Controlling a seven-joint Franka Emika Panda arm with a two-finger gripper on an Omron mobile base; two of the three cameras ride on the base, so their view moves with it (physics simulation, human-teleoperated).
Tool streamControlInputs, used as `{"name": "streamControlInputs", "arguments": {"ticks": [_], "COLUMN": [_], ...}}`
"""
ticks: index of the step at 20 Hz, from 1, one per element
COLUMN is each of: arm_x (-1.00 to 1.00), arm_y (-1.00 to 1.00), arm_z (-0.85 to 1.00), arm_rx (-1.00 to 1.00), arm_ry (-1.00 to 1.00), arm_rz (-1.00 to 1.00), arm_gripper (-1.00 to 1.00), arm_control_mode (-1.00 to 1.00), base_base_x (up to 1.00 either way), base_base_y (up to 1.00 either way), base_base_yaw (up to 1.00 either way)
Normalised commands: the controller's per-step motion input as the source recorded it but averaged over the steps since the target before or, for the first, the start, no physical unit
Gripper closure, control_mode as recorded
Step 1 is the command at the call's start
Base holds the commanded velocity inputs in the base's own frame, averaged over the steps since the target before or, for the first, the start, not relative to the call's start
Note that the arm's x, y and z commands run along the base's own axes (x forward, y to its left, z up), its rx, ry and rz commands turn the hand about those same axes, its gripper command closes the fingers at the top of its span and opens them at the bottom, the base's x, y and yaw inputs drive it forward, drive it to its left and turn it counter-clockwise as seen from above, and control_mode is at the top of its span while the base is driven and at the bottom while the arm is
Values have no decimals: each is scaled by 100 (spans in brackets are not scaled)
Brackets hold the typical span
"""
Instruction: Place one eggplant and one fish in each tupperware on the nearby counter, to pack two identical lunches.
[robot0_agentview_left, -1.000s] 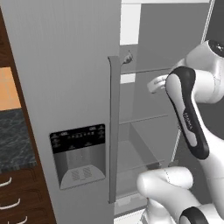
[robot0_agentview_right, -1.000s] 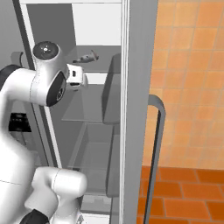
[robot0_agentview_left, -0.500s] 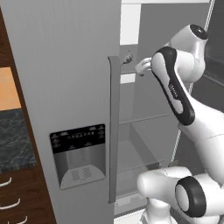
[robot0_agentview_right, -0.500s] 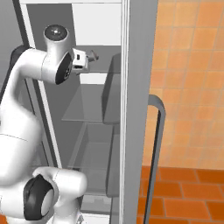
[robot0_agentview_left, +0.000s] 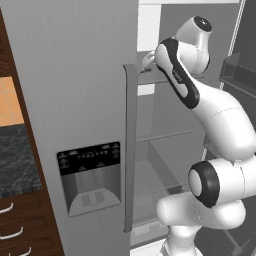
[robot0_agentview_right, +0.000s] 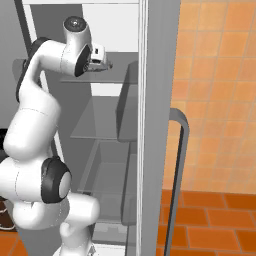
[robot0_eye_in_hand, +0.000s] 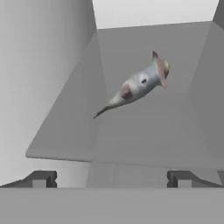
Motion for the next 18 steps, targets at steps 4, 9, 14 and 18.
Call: {"name": "streamControlInputs", "arguments": {"ticks": [4,9,14,18], "arm_x": [63,45,14,52], "arm_y": [31,10,-2,-1], "arm_z": [-16,-13,-5,-18], "arm_rx": [0,0,2,1], "arm_ry": [0,0,0,0], "arm_rz": [-5,-19,-5,0], "arm_gripper": [-100,-100,-100,-100], "arm_control_mode": [-100,-100,-100,-100], "base_base_x": [0,0,0,0], "base_base_y": [0,0,0,0], "base_base_yaw": [0,0,0,0]}}
